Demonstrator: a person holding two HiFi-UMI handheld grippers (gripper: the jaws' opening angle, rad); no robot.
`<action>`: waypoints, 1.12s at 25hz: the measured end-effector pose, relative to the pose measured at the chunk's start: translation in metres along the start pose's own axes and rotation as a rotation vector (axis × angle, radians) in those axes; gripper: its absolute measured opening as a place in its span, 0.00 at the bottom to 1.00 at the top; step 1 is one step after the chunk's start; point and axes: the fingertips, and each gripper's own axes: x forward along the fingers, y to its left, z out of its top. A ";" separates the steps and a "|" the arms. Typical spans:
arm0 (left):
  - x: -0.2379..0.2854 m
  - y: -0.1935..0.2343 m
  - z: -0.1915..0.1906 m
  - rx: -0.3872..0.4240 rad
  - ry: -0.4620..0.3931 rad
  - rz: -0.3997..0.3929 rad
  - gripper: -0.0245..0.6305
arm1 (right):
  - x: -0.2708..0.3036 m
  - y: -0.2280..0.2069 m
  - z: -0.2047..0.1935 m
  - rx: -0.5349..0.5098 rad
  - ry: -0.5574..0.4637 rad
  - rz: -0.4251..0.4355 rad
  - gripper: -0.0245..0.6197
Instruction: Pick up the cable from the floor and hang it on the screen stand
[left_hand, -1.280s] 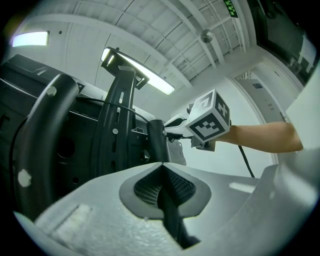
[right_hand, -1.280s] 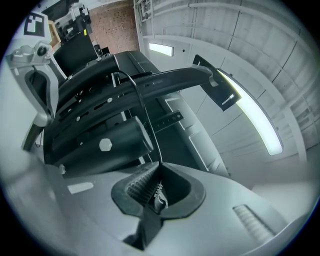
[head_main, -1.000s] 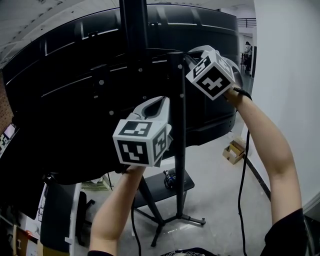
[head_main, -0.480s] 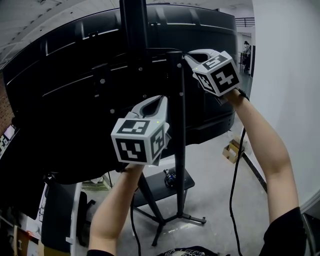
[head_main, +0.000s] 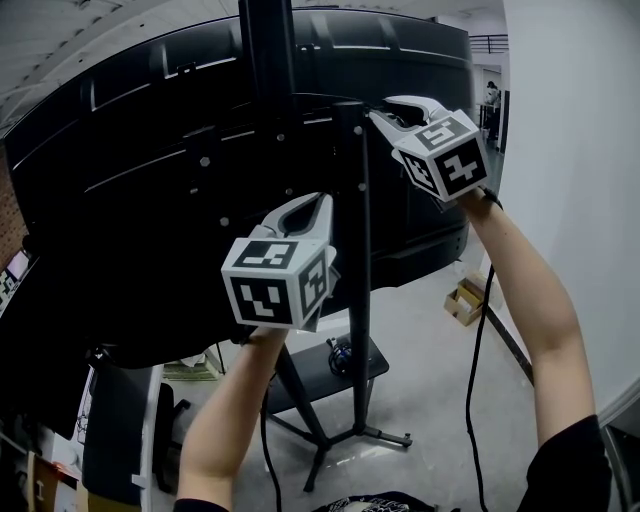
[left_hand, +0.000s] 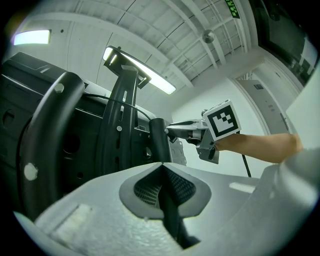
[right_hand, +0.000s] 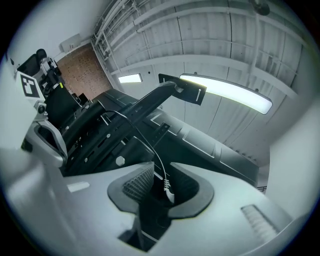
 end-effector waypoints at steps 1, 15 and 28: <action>0.000 0.000 0.000 -0.001 0.000 0.000 0.03 | -0.002 0.000 0.000 0.003 -0.003 -0.004 0.18; -0.022 0.006 -0.012 -0.022 0.026 0.032 0.03 | -0.036 0.051 -0.009 0.102 -0.013 -0.001 0.16; -0.072 -0.004 -0.036 -0.003 0.051 0.052 0.03 | -0.093 0.146 -0.010 0.217 -0.026 -0.013 0.05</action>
